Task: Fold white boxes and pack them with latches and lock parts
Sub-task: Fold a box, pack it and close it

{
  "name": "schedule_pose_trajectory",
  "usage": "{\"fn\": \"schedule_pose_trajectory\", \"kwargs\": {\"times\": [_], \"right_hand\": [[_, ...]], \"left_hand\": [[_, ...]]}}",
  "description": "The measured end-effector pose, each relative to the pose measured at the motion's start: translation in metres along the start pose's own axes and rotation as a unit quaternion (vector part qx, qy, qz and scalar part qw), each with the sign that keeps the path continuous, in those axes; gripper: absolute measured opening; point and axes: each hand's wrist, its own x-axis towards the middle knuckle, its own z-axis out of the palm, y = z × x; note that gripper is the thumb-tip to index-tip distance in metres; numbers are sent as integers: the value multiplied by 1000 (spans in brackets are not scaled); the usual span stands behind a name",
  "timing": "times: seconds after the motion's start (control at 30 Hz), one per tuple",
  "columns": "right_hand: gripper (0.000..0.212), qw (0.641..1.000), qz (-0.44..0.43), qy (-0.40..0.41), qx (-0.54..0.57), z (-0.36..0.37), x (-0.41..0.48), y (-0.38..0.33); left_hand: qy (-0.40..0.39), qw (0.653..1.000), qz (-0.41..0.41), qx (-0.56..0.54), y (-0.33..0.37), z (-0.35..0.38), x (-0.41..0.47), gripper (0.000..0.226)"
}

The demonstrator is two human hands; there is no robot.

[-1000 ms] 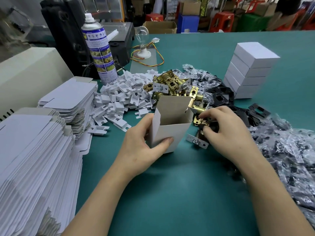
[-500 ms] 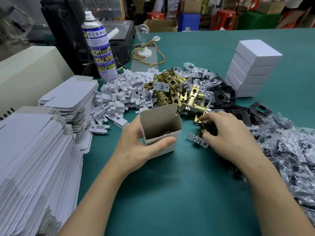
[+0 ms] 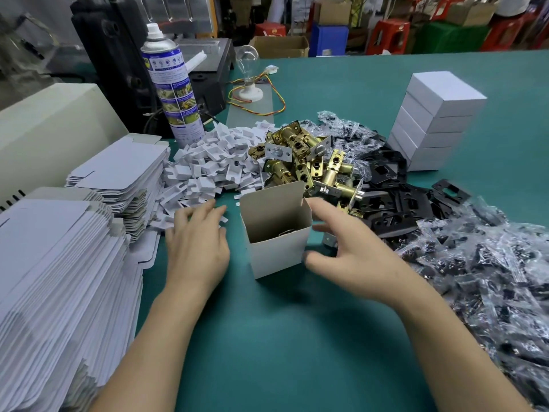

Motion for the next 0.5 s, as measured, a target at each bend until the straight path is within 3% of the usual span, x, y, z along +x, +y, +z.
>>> {"fn": "schedule_pose_trajectory", "kwargs": {"times": [0.07,0.2,0.33,0.4,0.5], "right_hand": [[49,999,-9,-24,30,3,-1,-2],[30,999,-11,9,42,3,0,-1],[30,999,-10,35,35,0,2,2],[29,998,-15,50,42,0,2,3],[27,996,-15,80,34,-1,2,6]], "left_hand": [[19,1000,1,14,-1,-1,-2,34],[52,999,17,-2,-4,-6,-2,37],[34,999,5,-19,-2,-9,1,34],[69,992,5,-109,1,-9,4,37],[127,946,9,-297,5,-12,6,33]]}}
